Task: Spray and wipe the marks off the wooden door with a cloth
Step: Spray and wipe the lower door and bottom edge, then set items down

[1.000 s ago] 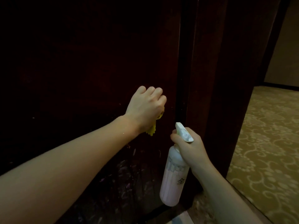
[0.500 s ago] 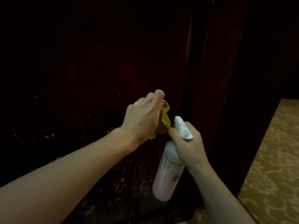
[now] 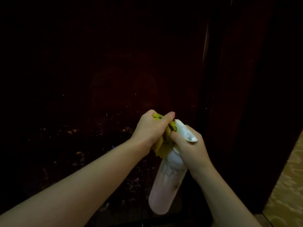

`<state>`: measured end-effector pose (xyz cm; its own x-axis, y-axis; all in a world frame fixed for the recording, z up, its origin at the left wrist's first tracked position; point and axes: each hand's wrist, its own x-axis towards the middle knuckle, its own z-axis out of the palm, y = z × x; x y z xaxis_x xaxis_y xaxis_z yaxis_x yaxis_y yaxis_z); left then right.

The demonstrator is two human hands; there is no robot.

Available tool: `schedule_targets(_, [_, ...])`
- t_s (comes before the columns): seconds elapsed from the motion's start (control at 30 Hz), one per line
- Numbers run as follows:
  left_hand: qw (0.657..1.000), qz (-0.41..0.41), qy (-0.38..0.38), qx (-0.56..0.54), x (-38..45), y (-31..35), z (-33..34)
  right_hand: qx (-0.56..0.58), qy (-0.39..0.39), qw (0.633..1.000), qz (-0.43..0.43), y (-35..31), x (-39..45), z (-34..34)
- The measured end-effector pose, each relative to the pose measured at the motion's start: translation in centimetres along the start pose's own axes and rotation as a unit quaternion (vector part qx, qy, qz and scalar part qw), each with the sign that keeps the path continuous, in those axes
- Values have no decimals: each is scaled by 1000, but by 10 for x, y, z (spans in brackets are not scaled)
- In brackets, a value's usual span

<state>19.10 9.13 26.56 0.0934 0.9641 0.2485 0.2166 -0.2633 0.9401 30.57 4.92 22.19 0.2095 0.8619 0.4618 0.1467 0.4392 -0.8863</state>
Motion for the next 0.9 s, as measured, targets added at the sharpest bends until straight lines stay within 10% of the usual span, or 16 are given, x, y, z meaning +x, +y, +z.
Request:
schedule_targets(0.37, [988,36,139,57,-10,-15,-39,-98,-78,991,-37,-11,-1,34])
schedule_targets(0.9, [987,-17,91,128,-39,-48,-73,-92,-145,985,-8,-6,-3,55])
